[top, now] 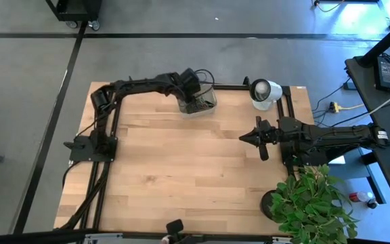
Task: Pick and place rubber bands into bin
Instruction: Return to Home Position
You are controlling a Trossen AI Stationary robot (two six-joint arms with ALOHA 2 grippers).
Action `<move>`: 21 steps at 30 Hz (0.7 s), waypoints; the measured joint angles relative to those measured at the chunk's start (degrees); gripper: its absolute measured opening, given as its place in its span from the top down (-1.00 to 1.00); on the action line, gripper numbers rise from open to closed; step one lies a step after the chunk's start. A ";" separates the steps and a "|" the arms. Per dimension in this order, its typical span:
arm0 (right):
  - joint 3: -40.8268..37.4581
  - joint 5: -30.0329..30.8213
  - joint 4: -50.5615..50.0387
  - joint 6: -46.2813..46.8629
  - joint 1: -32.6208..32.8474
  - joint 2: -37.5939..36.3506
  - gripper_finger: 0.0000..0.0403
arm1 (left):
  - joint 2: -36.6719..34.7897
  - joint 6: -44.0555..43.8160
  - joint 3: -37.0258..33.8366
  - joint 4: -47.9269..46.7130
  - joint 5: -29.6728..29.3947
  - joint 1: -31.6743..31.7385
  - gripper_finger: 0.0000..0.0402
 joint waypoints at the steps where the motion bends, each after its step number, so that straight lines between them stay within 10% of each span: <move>1: 0.00 0.00 0.00 0.00 0.00 0.00 0.97 | -0.20 -0.03 0.00 -0.04 -0.02 0.09 0.47; 21: 0.00 0.01 -1.38 -4.63 0.00 -0.07 0.99 | -11.90 -12.83 0.02 0.20 3.56 -5.35 0.53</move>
